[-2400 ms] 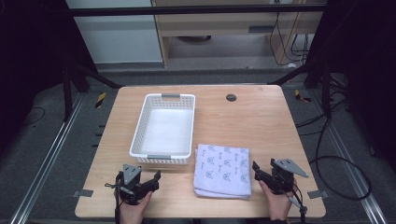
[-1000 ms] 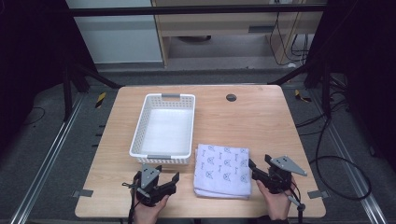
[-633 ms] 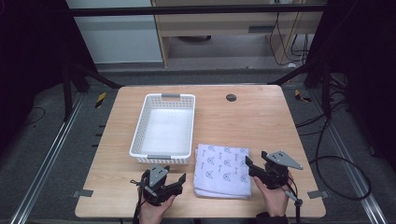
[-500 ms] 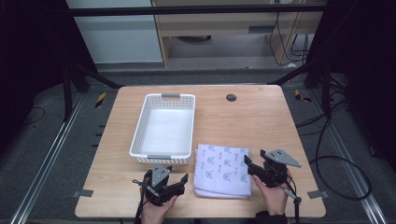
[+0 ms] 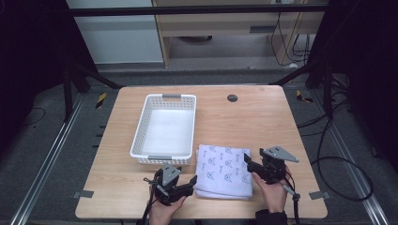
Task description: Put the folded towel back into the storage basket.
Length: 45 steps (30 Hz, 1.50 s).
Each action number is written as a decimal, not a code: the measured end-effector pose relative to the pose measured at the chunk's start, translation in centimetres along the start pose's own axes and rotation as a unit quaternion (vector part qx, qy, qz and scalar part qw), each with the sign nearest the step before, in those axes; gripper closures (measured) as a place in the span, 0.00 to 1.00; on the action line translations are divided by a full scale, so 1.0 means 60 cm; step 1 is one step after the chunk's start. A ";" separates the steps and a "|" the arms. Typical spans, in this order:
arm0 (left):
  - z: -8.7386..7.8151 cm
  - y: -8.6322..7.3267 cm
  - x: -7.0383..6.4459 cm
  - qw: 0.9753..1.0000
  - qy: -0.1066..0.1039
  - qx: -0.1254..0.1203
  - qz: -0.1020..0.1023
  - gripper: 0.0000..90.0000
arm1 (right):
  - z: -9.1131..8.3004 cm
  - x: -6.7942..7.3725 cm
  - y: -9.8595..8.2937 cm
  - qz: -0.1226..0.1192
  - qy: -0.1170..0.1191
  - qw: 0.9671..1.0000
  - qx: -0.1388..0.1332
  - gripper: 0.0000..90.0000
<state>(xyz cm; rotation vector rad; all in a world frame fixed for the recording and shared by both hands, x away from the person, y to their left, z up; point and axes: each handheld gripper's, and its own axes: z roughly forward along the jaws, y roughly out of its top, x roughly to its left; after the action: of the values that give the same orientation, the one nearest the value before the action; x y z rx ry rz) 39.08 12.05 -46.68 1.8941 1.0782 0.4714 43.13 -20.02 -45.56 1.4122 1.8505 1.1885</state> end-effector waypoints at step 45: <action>0.086 -0.013 -0.022 0.997 -0.001 0.073 0.010 0.35 | 0.080 -0.014 -0.041 0.017 0.008 0.996 0.092 0.49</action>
<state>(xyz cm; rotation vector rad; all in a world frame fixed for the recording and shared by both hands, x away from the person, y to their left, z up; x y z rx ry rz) 41.42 8.55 -49.99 2.0337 1.1190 0.4133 46.12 -19.43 -50.07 1.5415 1.9967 1.0703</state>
